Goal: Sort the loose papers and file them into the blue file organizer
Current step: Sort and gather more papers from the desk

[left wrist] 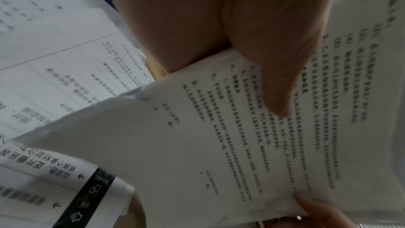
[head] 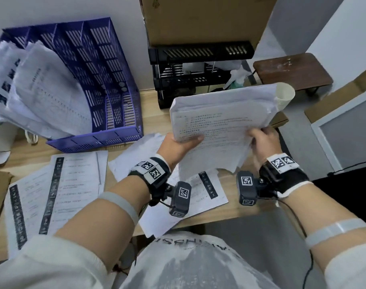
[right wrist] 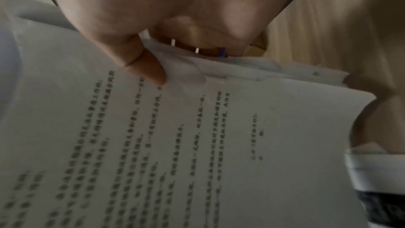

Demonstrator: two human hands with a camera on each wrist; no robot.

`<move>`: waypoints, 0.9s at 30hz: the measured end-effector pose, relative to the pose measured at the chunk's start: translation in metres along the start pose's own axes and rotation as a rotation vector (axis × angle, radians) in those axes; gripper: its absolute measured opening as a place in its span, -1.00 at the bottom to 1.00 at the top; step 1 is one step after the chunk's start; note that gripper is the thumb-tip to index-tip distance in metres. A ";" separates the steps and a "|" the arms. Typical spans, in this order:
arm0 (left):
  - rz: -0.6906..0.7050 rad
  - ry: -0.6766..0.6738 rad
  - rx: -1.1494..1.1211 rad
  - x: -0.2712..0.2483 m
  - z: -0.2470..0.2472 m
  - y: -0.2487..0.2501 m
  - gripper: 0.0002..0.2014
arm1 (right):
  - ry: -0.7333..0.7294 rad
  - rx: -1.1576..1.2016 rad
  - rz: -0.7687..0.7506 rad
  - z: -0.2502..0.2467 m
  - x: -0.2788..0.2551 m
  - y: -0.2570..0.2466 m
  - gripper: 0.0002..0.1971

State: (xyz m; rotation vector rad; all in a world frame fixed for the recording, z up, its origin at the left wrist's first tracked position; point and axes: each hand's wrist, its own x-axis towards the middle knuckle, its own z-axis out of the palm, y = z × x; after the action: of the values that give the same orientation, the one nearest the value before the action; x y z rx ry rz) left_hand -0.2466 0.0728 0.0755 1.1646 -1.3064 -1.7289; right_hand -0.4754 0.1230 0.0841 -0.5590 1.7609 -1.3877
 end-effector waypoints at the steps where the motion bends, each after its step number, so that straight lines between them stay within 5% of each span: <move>1: 0.012 0.000 -0.004 0.000 -0.001 0.000 -0.62 | -0.017 0.036 0.000 0.000 -0.006 -0.001 -0.87; 8: -0.161 0.071 0.238 -0.010 -0.014 -0.047 -0.62 | -0.199 -0.437 0.152 -0.006 -0.031 0.048 -0.81; 11: -0.266 0.190 0.513 -0.009 -0.036 -0.064 -0.48 | -0.046 -0.439 0.081 -0.007 -0.028 0.052 -0.82; 14: -0.519 0.402 0.769 -0.010 -0.066 -0.087 -0.29 | 0.089 -0.404 0.086 -0.013 -0.027 0.052 -0.87; 20: -0.717 0.468 0.602 -0.010 -0.079 -0.108 -0.05 | 0.147 -0.468 0.228 -0.028 -0.029 0.070 -0.75; 22: -0.747 0.451 0.555 -0.003 -0.076 -0.111 -0.18 | 0.158 -0.452 0.262 -0.030 -0.032 0.076 -0.70; 24: -0.730 0.437 0.487 -0.001 -0.071 -0.105 -0.68 | 0.168 -0.425 0.288 -0.032 -0.033 0.081 -0.67; 27: -0.763 0.361 0.377 -0.002 -0.068 -0.103 -0.79 | 0.190 -0.407 0.318 -0.031 -0.034 0.082 -0.64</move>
State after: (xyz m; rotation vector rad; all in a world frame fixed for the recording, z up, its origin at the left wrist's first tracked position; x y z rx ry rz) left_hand -0.1824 0.0781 -0.0299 2.2976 -1.0461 -1.6546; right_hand -0.4694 0.1911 0.0194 -0.3424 2.1962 -0.8905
